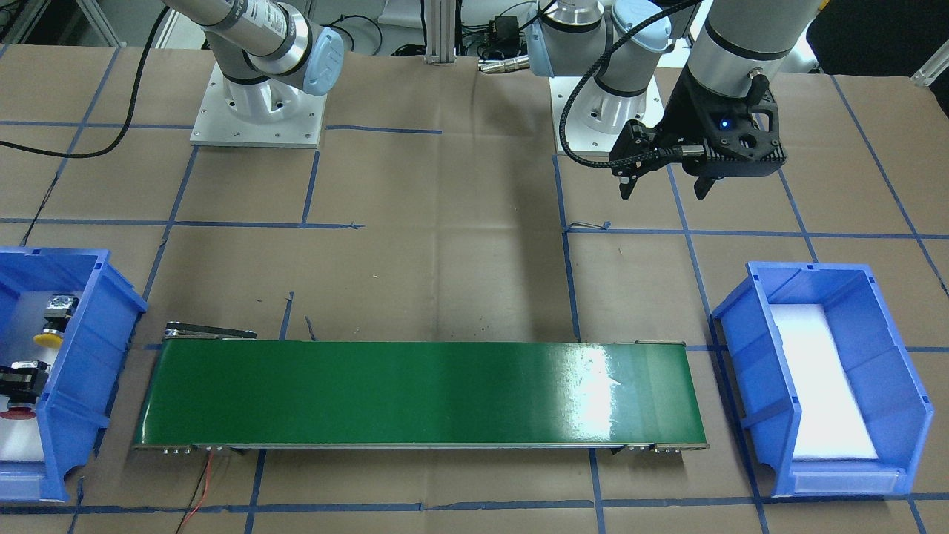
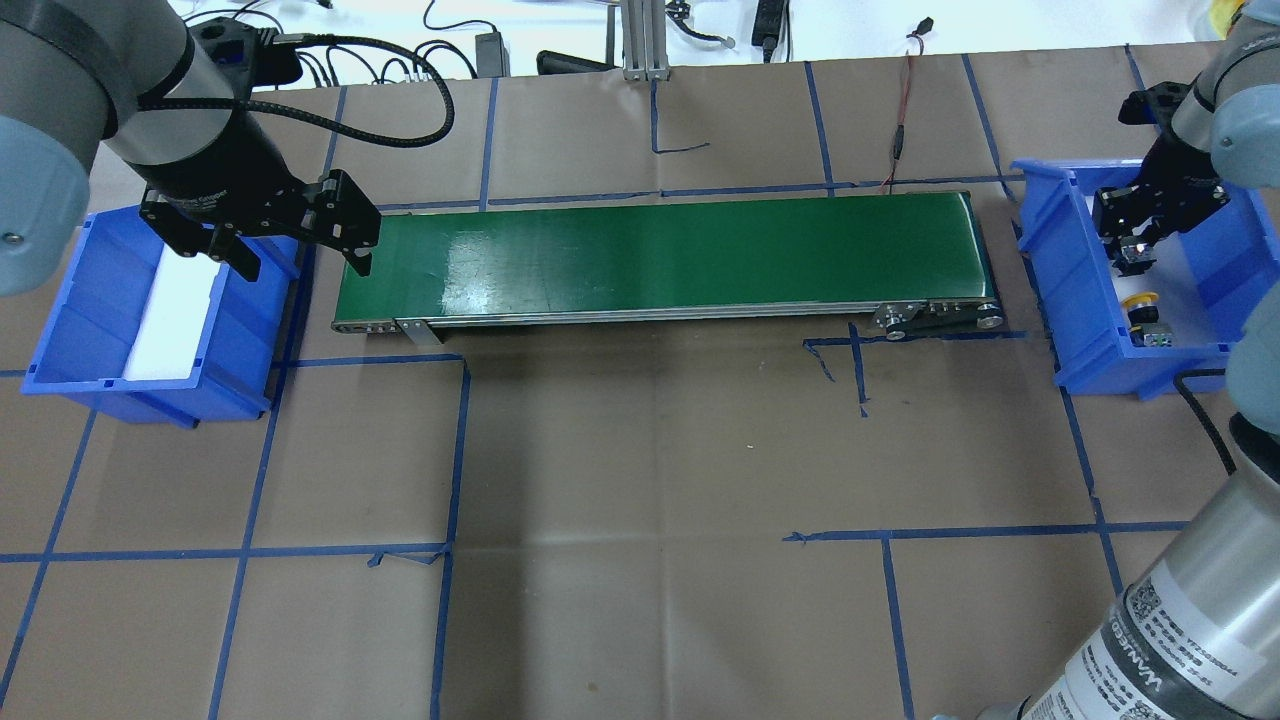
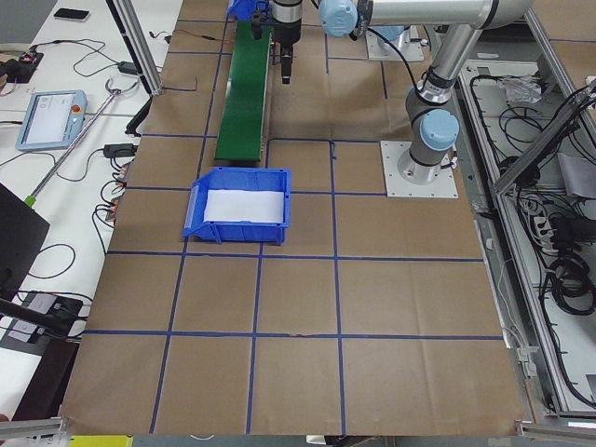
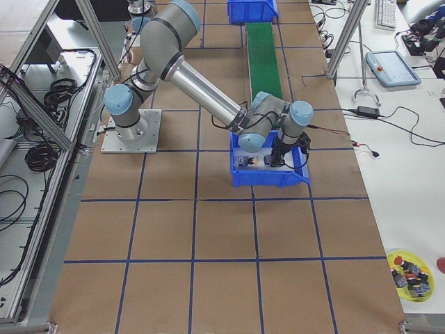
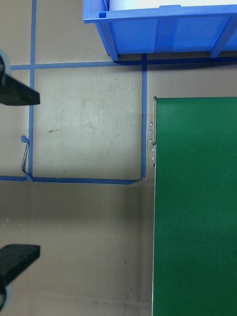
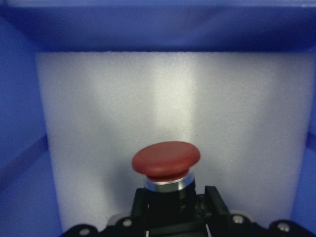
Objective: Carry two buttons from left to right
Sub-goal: 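Lower the red button into the bin beside the yellow one and release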
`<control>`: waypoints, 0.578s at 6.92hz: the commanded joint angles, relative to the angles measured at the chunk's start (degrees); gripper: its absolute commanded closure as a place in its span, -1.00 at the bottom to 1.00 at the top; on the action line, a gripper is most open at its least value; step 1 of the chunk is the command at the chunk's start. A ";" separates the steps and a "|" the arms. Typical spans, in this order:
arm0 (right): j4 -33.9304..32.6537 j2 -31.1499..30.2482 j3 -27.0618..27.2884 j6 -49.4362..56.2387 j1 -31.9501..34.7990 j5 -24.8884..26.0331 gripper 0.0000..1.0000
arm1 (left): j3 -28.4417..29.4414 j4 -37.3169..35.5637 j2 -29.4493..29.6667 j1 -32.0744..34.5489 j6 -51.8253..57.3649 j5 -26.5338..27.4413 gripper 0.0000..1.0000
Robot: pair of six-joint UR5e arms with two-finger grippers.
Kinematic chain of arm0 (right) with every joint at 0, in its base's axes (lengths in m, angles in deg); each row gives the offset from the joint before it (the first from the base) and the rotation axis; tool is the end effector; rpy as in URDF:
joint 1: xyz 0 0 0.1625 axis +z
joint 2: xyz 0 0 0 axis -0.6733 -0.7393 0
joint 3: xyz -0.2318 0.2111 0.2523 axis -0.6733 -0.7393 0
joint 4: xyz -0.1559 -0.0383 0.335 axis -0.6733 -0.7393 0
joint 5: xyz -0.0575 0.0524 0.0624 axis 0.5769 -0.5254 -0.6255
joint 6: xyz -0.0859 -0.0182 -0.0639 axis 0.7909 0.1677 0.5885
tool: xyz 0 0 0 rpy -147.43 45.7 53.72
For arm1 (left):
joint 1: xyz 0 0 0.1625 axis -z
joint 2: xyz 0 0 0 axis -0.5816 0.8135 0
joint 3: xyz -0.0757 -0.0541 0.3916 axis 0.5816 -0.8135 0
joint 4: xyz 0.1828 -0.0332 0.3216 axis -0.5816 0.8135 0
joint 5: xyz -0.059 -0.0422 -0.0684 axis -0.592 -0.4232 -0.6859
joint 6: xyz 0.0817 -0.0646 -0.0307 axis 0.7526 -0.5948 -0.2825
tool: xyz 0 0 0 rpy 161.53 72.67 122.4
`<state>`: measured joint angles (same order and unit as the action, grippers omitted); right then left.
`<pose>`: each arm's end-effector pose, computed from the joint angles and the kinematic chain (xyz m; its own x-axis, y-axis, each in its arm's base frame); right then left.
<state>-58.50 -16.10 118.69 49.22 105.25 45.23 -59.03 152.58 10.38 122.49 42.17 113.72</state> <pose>-0.1742 -0.6161 0.2144 -0.9997 0.0096 0.0240 0.0123 0.9932 0.1162 -0.1085 -0.4342 0.4502 -0.9997 -0.0162 -0.0161 -0.0158 0.9996 -0.0222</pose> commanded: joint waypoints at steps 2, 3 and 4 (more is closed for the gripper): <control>0.02 -0.27 -0.63 0.38 0.18 0.37 -0.97 | 0.00 0.00 0.00 0.00 -0.06 0.00 -1.00; 0.36 -1.41 -0.98 -0.06 0.35 0.72 -0.97 | 0.00 0.00 0.00 0.00 -0.06 0.00 -1.00; 1.15 -4.12 -2.46 -0.06 0.70 1.07 -0.98 | -0.09 0.00 0.00 0.00 -0.06 0.00 -1.00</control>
<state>-58.02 -17.89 117.44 49.29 105.64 45.92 -59.06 152.58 10.38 122.49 42.11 113.72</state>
